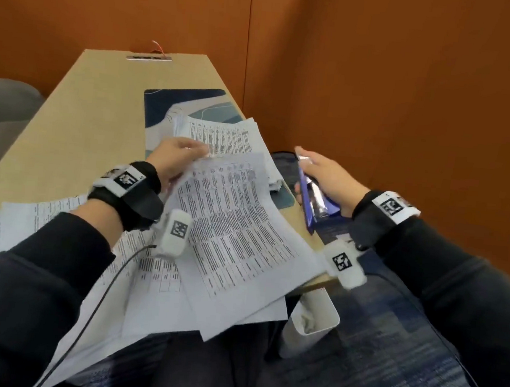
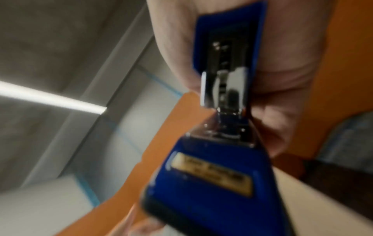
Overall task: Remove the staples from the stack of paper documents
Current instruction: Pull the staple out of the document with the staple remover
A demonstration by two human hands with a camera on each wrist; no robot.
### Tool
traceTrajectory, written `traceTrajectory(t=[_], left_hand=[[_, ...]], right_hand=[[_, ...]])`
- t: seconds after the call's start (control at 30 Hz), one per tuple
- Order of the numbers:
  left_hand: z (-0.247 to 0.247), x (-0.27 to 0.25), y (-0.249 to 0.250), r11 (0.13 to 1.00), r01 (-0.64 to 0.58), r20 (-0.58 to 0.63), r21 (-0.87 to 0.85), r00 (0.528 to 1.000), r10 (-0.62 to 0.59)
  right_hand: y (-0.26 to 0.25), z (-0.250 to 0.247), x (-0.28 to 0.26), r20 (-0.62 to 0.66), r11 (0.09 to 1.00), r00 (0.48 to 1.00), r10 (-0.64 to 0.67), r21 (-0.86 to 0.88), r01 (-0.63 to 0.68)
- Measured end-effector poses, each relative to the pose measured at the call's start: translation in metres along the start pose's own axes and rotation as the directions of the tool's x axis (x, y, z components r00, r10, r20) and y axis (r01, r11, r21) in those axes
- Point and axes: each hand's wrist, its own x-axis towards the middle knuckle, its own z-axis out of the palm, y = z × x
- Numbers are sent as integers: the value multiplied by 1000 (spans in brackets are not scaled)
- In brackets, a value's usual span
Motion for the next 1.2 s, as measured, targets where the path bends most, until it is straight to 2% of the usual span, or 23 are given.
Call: traceTrajectory(t=[0.07,0.13,0.2,0.3,0.4,0.5,0.57,0.67,0.73,0.8,0.87,0.97,1.03,1.1,1.17,1.2], left_hand=[[-13,2,-9,994,101,72,47,992,-104],[-20,-6,-15,981,133,166,141,974,-156],[-26,-11,-24,969,109,229,223,960,-161],[-25,-16,-36,934,131,227,332,950,-213],[-22,-18,-42,900,148,187,411,952,-242],[-20,-20,-44,937,156,92,314,977,-194],[-18,-25,-45,964,153,108,219,978,-180],[-12,-36,-50,962,151,230,230,952,-204],[-12,-38,-51,985,76,144,152,985,-98],[-13,-40,-44,999,-32,5,-18,999,32],[-13,-41,-34,982,-139,-72,-128,989,131],[-11,-44,-14,954,-240,-106,-181,969,223],[-10,-45,0,933,-300,-119,-200,952,281],[-7,-47,16,909,-367,-143,-199,928,343],[-4,-53,34,871,-461,-208,-168,880,426],[-5,-53,42,837,-524,-257,-156,840,478]], right_hand=[[18,-37,-2,-58,968,975,215,144,-205],[45,-63,-14,-25,857,877,481,223,-464],[82,-71,-28,31,753,776,630,218,-621],[135,-63,-41,82,675,691,718,162,-720],[157,-53,-48,77,635,655,751,185,-750],[158,-53,-48,82,591,621,780,230,-773],[148,-55,-48,85,581,615,784,247,-776],[122,-52,-49,77,617,645,761,223,-755],[102,-50,-46,45,675,695,718,201,-710],[84,-49,-39,16,756,781,625,240,-610],[60,-49,-30,-43,851,881,472,283,-442],[18,-32,-17,-86,941,964,250,257,-221],[-5,-14,-11,-82,985,992,99,150,-86],[-22,5,-8,-53,993,997,-55,101,60],[-37,21,-5,-50,979,985,-168,110,172],[-45,27,-5,-64,967,974,-216,124,222]])
